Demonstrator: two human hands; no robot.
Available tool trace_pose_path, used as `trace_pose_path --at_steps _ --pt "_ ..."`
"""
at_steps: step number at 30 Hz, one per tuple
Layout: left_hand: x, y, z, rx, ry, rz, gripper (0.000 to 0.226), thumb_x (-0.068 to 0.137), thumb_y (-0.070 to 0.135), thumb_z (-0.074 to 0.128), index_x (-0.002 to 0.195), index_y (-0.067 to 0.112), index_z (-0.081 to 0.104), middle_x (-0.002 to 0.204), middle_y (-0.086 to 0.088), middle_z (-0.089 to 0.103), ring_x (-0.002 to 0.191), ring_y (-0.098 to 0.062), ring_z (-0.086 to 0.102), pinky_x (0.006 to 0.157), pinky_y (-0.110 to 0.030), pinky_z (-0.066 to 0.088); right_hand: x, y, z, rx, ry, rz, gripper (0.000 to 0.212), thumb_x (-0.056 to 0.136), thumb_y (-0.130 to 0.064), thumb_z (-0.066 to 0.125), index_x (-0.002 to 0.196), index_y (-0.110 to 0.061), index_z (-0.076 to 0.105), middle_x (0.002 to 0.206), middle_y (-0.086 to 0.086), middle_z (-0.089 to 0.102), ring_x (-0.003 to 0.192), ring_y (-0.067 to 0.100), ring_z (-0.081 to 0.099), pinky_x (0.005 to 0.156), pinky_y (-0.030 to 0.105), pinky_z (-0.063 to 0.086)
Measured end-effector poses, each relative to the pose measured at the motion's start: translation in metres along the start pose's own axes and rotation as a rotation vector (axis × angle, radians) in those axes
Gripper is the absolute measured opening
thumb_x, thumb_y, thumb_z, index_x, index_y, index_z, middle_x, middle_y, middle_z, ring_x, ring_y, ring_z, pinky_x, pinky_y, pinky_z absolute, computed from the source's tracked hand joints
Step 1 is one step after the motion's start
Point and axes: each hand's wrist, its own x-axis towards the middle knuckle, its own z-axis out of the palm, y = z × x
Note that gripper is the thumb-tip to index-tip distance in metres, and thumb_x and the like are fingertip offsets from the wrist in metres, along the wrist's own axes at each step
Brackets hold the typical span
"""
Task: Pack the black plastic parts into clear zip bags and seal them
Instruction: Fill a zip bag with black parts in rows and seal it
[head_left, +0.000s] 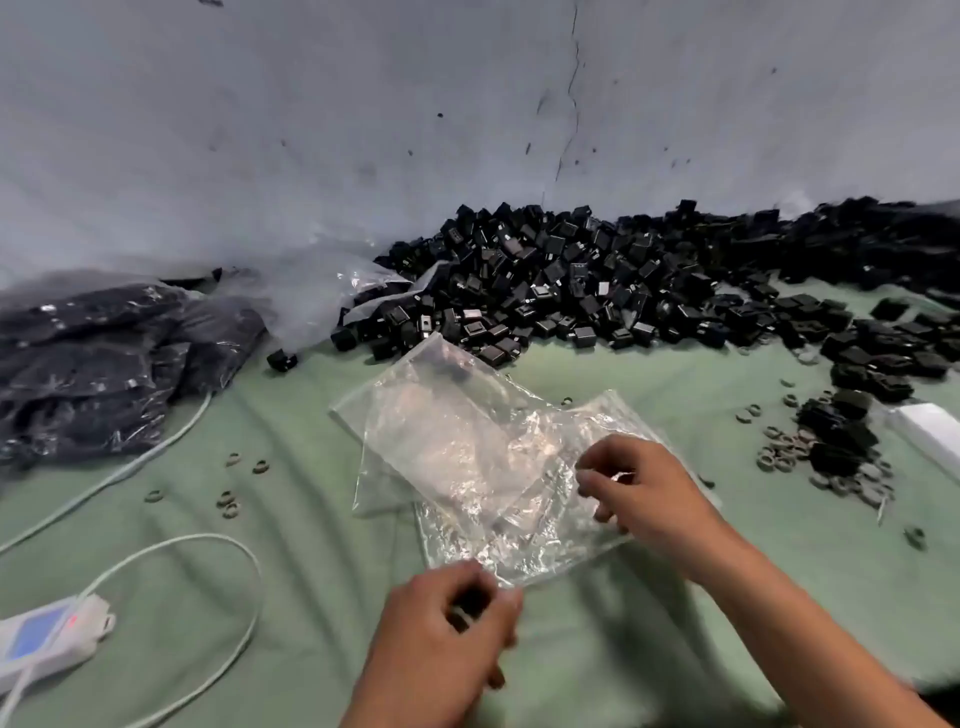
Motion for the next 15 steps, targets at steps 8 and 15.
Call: trace_pose_path --at_steps 8,15 --pt "0.047 0.007 0.06 0.668 0.14 0.461 0.022 0.087 0.044 0.062 0.09 0.023 0.057 0.102 0.0 0.055 0.1 -0.022 0.051 0.084 -0.037 0.05 0.1 -0.007 0.031 -0.619 0.168 -0.133 0.047 0.096 -0.037 0.069 0.137 -0.017 0.058 0.124 0.005 0.067 0.122 0.026 0.053 0.102 0.045 0.048" --pt "0.1 0.028 0.107 0.912 -0.206 0.557 0.082 0.097 0.066 0.04 0.161 0.02 0.019 0.169 -0.014 0.012 0.155 -0.033 0.006 0.125 -0.049 0.013 0.142 -0.013 0.041 -0.515 0.19 -0.046 0.038 0.092 -0.019 0.074 0.13 -0.023 0.066 0.113 0.003 0.073 0.112 0.026 0.065 0.101 0.041 0.052"
